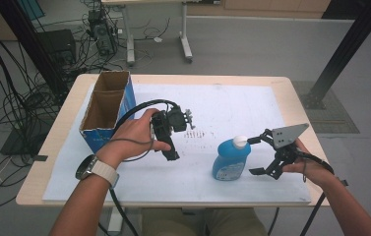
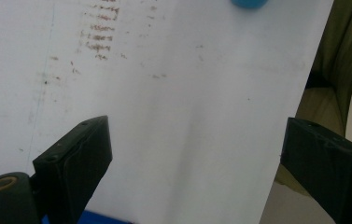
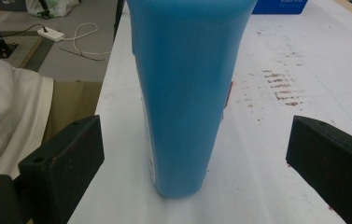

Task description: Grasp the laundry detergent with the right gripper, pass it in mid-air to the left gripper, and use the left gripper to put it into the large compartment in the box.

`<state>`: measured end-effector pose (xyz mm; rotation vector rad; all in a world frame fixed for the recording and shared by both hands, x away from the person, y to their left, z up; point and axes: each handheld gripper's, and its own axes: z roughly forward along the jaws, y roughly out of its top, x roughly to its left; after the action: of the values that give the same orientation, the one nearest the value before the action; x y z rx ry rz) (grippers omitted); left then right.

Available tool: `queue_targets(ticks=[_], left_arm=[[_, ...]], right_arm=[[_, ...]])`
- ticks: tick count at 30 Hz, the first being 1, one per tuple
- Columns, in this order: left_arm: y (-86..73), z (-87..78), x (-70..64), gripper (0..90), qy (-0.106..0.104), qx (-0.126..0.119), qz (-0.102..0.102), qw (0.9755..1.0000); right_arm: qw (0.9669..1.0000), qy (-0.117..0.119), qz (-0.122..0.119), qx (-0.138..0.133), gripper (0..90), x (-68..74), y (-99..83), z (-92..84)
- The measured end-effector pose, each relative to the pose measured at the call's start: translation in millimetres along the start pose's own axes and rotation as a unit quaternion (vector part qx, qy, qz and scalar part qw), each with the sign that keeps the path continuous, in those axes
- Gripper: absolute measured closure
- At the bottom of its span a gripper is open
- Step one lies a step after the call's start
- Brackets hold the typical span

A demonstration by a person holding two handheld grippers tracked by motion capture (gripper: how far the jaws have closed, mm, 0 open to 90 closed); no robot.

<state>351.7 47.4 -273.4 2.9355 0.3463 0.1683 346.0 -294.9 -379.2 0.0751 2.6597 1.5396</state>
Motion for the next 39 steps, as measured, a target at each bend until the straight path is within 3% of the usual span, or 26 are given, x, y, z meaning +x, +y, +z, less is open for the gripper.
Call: queue_targets(ticks=[39], left_arm=[[-0.6, 1.3, 0.5, 9.5, 0.001, -0.001, -0.002, 1.0000]], right_arm=[[1.0000, -0.005, 0.001, -0.001, 1.6, 0.5, -0.6, 1.2]])
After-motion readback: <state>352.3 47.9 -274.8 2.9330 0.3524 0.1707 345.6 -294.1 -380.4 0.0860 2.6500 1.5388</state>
